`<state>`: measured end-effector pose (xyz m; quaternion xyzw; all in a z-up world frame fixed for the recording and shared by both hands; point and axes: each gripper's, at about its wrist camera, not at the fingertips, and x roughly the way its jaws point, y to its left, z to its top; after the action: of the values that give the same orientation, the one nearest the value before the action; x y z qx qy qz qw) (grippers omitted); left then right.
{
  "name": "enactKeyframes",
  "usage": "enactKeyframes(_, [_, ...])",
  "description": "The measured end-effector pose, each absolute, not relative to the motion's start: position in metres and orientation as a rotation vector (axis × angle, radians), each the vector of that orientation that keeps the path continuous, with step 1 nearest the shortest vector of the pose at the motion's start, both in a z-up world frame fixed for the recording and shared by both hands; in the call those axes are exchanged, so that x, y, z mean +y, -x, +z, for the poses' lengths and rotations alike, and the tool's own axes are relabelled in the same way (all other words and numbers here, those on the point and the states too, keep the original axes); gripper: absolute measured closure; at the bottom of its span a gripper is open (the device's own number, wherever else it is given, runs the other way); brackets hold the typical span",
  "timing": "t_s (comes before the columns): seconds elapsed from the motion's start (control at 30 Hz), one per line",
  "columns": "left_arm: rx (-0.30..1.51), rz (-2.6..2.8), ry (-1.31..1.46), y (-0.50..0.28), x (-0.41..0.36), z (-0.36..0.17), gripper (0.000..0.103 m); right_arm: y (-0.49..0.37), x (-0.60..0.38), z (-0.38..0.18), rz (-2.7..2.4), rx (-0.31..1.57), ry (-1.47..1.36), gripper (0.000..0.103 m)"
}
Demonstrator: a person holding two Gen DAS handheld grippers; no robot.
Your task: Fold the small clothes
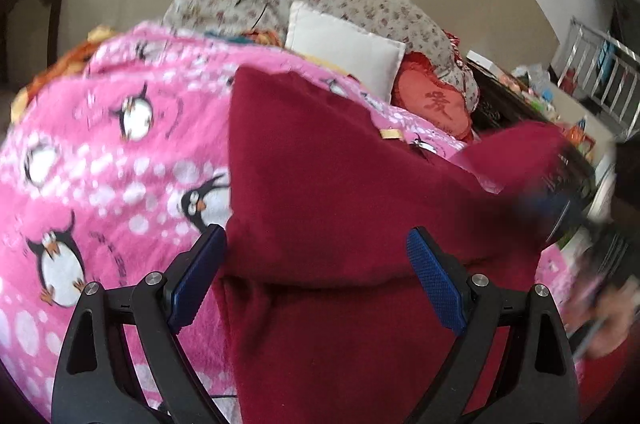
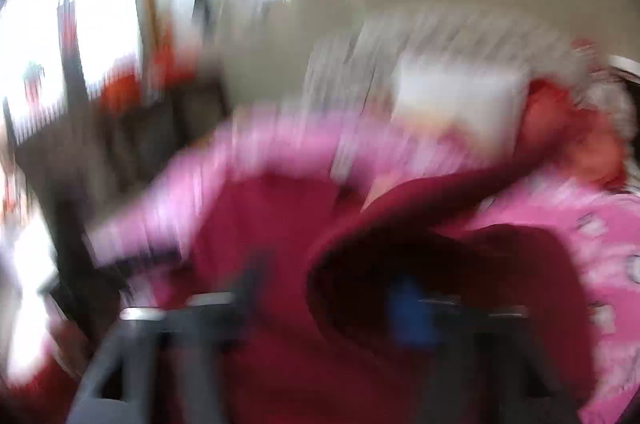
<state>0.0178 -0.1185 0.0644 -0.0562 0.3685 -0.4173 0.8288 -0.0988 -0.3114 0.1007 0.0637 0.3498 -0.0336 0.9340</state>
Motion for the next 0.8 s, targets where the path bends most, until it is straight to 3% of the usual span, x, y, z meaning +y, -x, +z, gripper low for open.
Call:
enactKeyframes(0.03, [0.793,-0.875,0.133,-0.020,-0.116,0.062,0.011,0.084,-0.298,0.078,-0.062,0.820,-0.100,0.039])
enactKeyframes(0.1, [0.802,-0.867,0.150,-0.021,-0.113,0.060,0.011,0.089,-0.291,0.069,-0.044,0.813,-0.089,0.039])
enactKeyframes(0.47, [0.789,-0.920,0.130,-0.004,-0.137,0.071,0.011,0.186,-0.369,0.111,-0.136,0.414,-0.421,0.039])
enactKeyframes(0.6, [0.845,-0.906,0.266,-0.024,-0.157,0.084,0.011,0.205,-0.398,0.108,-0.139,0.363,-0.547,0.038])
enactKeyframes(0.8, [0.779,-0.883,0.070,-0.038,-0.214,0.105,0.011,0.223,-0.426,0.103,-0.113,0.306,-0.679,0.038])
